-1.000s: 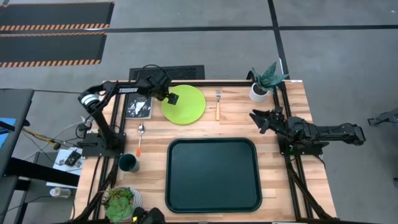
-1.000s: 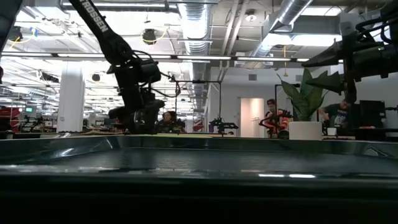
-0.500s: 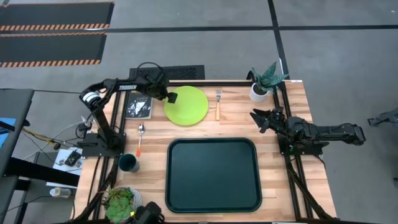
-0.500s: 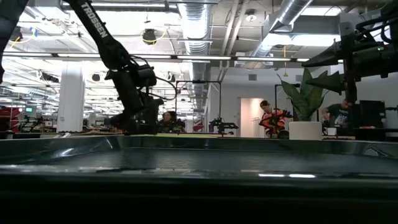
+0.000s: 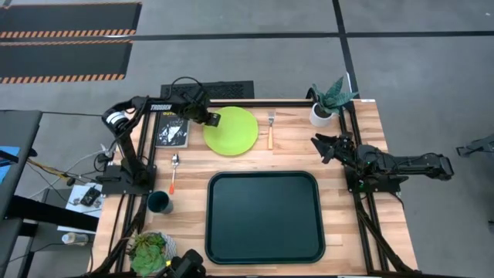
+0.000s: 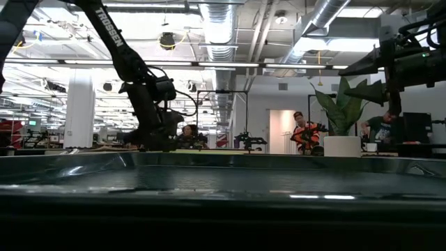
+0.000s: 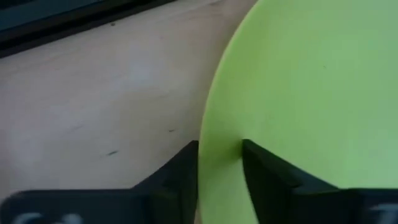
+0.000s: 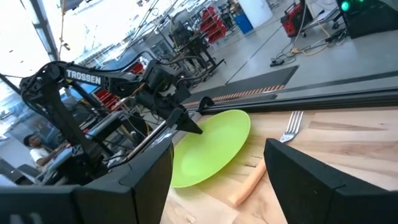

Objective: Pick and place plate/cup/fork/spoon on tray
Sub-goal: Put the light green plate on the bottom right of the black serving tray

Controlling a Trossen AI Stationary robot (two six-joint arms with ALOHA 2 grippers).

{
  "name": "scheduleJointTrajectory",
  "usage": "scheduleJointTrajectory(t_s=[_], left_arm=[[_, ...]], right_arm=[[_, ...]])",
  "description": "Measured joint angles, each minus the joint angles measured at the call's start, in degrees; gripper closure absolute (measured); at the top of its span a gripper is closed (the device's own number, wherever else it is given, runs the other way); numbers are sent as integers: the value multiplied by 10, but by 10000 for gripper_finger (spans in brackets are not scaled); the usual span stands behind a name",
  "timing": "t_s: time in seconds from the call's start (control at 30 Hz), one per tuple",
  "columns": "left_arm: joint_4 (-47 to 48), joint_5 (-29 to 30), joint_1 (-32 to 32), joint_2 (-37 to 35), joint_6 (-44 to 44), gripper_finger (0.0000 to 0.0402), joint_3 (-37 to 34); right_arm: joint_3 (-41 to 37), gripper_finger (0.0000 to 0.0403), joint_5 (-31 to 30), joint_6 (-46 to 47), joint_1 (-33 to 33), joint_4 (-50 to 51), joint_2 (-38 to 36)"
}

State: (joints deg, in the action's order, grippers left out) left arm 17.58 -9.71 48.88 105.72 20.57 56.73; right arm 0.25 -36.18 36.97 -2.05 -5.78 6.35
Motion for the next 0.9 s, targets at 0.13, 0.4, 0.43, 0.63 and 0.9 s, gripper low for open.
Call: scheduleJointTrajectory(t_s=[0.13, 0.4, 0.43, 0.63, 0.9], left_arm=[[-9, -32, -2, 2, -12, 381, 0], [-16, -65, 3, 2, -2, 397, -1], [-17, -67, 2, 2, -1, 397, -1], [-9, -69, 2, -23, 3, 401, -4], [-1, -66, -3, -95, 19, 400, -5]], right_arm=[[0, 127, -1, 0, 0, 1, 0], [0, 127, -5, 0, 0, 2, 0], [0, 127, -5, 0, 0, 2, 0], [0, 127, -9, 0, 0, 3, 0], [0, 127, -29, 0, 0, 8, 0]])
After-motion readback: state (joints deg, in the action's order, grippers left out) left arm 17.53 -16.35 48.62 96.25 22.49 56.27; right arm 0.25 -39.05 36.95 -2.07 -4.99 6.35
